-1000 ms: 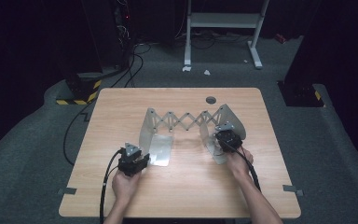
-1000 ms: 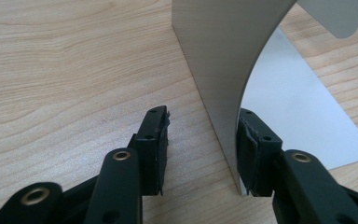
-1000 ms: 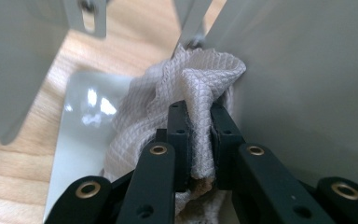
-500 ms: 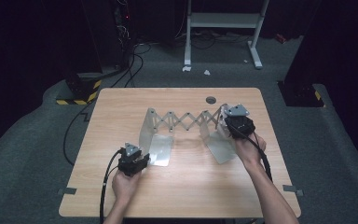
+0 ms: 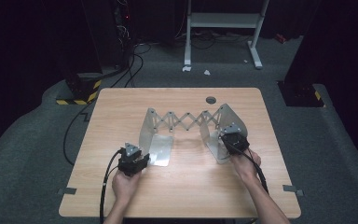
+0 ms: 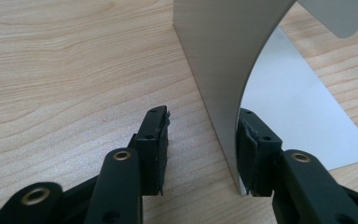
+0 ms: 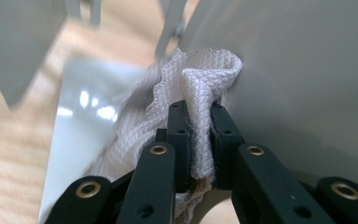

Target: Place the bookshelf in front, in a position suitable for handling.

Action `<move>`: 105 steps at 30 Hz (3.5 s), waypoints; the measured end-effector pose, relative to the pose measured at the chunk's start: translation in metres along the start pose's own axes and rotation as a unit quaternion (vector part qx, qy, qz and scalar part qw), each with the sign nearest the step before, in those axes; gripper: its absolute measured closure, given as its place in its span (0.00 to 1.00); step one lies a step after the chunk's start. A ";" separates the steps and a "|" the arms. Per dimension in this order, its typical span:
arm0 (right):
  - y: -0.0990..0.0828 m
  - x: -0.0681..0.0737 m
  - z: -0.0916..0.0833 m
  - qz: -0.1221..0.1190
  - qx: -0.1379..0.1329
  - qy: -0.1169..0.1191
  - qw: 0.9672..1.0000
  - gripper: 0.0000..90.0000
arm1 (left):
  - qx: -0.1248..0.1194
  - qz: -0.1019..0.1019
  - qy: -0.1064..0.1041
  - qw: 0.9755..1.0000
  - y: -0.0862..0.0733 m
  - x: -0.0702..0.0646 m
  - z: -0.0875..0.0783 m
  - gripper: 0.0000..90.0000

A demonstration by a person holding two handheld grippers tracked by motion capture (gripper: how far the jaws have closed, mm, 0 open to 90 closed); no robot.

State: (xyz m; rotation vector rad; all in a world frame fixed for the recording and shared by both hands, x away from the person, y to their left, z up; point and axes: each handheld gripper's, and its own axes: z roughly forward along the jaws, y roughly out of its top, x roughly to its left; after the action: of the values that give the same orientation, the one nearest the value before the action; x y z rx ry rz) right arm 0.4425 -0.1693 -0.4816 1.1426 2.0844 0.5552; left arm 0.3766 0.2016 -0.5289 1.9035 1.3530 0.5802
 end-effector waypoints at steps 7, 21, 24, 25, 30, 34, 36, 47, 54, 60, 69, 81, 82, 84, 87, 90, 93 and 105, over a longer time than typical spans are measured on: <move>-0.008 0.000 0.000 0.000 0.003 0.005 1.000 0.91 | 0.000 0.000 0.000 1.000 0.000 0.000 0.000 0.64; 0.032 -0.039 -0.076 -0.002 -0.093 -0.025 0.995 0.91 | -0.001 0.000 0.001 1.000 0.000 0.000 0.000 0.64; 0.029 -0.038 -0.077 -0.001 -0.095 -0.025 0.995 0.91 | -0.001 0.000 0.001 1.000 0.000 0.000 0.000 0.64; 0.026 -0.037 -0.075 -0.002 -0.093 -0.024 0.995 0.91 | -0.001 0.000 0.001 1.000 0.000 0.000 0.000 0.64; 0.001 -0.025 -0.048 0.000 -0.061 -0.005 0.998 0.91 | -0.001 -0.001 0.001 1.000 0.000 0.000 0.000 0.64; -0.021 -0.014 -0.021 0.007 -0.027 0.010 1.000 0.91 | -0.001 -0.001 0.002 1.000 0.000 0.000 0.000 0.64; -0.030 -0.010 -0.011 0.015 -0.016 0.019 1.000 0.91 | -0.001 -0.001 0.002 1.000 0.000 0.000 0.000 0.64; -0.015 -0.023 -0.037 0.032 -0.055 0.020 0.998 0.91 | -0.001 -0.001 0.002 1.000 0.000 0.000 0.000 0.65; 0.022 -0.043 -0.085 0.020 -0.116 -0.009 0.993 0.91 | -0.001 0.000 0.002 1.000 0.000 0.000 0.000 0.65; 0.020 -0.041 -0.087 0.014 -0.116 -0.014 0.993 0.91 | -0.001 -0.001 0.001 1.000 0.000 0.000 0.000 0.65; -0.038 -0.017 -0.032 0.013 -0.033 0.014 0.999 0.91 | 0.000 0.004 0.003 1.000 0.000 0.000 0.000 0.65; -0.014 0.005 -0.003 0.052 -0.016 0.073 0.996 0.91 | 0.000 0.014 -0.001 1.000 0.000 0.000 0.000 0.71; -0.010 0.006 -0.002 0.055 -0.016 0.076 0.995 0.91 | 0.000 0.015 -0.003 1.000 0.000 0.000 0.000 0.71; 0.003 0.010 0.002 0.068 -0.020 0.090 0.993 0.91 | 0.000 0.015 -0.004 1.000 0.000 0.000 0.000 0.72; 0.015 0.010 0.010 0.094 -0.018 0.116 0.989 0.91 | 0.000 0.015 -0.004 1.000 0.000 0.000 0.000 0.72; 0.020 0.013 0.027 0.109 0.003 0.144 0.984 0.91 | 0.000 0.015 -0.005 1.000 0.000 0.000 0.000 0.72; 0.019 0.018 0.036 0.106 0.011 0.171 0.979 0.91 | 0.000 0.014 -0.005 1.000 0.000 0.000 0.000 0.72; 0.055 -0.007 -0.024 0.122 -0.098 0.212 0.965 0.91 | 0.001 0.016 -0.005 1.000 0.000 0.000 0.000 0.73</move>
State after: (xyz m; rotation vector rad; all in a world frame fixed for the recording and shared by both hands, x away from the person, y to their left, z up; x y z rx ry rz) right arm 0.4582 -0.1474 -0.4272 1.2526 2.1842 1.1874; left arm 0.3763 0.2016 -0.5286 1.9296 1.3188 0.5839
